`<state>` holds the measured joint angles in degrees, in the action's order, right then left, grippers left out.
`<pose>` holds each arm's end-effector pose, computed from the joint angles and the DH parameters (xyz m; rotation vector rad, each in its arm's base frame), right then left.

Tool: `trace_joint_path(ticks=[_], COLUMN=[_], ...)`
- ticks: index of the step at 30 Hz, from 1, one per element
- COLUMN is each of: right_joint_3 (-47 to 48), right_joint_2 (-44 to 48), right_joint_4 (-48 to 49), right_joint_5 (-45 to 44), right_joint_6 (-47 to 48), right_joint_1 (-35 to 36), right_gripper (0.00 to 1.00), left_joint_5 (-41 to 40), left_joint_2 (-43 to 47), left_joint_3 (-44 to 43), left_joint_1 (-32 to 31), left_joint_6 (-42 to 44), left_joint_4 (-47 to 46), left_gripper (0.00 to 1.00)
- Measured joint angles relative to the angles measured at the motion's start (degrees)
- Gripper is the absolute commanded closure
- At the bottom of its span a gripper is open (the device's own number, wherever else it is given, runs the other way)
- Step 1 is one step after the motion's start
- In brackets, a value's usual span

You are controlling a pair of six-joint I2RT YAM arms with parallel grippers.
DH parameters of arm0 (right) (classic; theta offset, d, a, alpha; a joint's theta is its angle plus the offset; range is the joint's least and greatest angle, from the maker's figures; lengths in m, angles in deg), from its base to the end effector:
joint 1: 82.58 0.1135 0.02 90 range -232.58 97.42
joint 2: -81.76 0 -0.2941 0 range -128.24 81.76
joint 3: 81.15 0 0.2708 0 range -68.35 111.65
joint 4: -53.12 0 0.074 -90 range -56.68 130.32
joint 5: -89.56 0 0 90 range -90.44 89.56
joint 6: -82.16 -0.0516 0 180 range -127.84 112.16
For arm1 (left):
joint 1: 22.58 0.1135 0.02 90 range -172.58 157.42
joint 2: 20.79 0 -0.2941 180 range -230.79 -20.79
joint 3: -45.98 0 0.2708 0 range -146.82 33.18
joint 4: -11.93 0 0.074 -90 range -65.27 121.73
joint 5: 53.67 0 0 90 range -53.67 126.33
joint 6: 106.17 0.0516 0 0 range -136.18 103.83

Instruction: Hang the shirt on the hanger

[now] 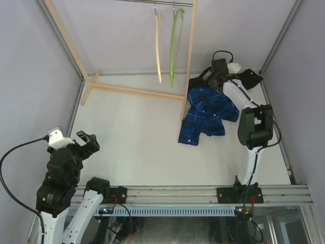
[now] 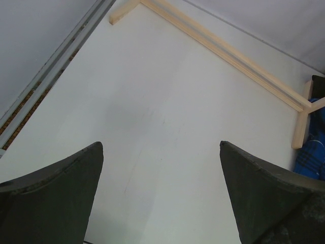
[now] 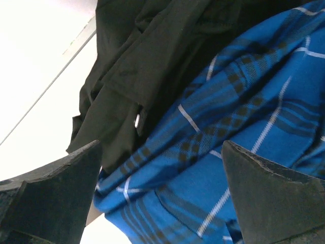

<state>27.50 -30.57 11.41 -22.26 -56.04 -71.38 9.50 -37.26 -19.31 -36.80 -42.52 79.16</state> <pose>0.4820 0.0759 0.2814 0.8972 2.1115 0.0819 0.0350 0.0152 0.3628 -0.5063 1.7864 -0.0481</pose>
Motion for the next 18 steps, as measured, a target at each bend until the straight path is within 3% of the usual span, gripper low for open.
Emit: trace_joint_path(ticks=[7,12,15,18], right_joint_3=[19.17,24.06,25.62,25.86], right_joint_2=[-15.43,-20.92,-23.21,-24.41], right_joint_4=[-8.87,-13.44,-14.62,-14.64], right_joint_5=[0.61,0.7,0.68,0.31], right_joint_6=[-2.84,-5.2,-5.66,-5.51], right_joint_1=[-0.2,-0.2,-0.2,-0.28], right_gripper=[0.0,0.02,0.09,0.28], left_joint_5=[-0.04,-0.04,-0.04,-0.02], left_joint_2=[0.0,0.0,0.0,0.0], left_joint_3=[0.0,0.0,0.0,0.0], left_joint_1=[0.35,0.5,0.52,0.57], left_joint_6=[-0.02,-0.02,-0.02,-0.02], left_joint_4=[0.0,0.0,0.0,0.0], left_gripper=[0.0,0.0,0.0,0.0])
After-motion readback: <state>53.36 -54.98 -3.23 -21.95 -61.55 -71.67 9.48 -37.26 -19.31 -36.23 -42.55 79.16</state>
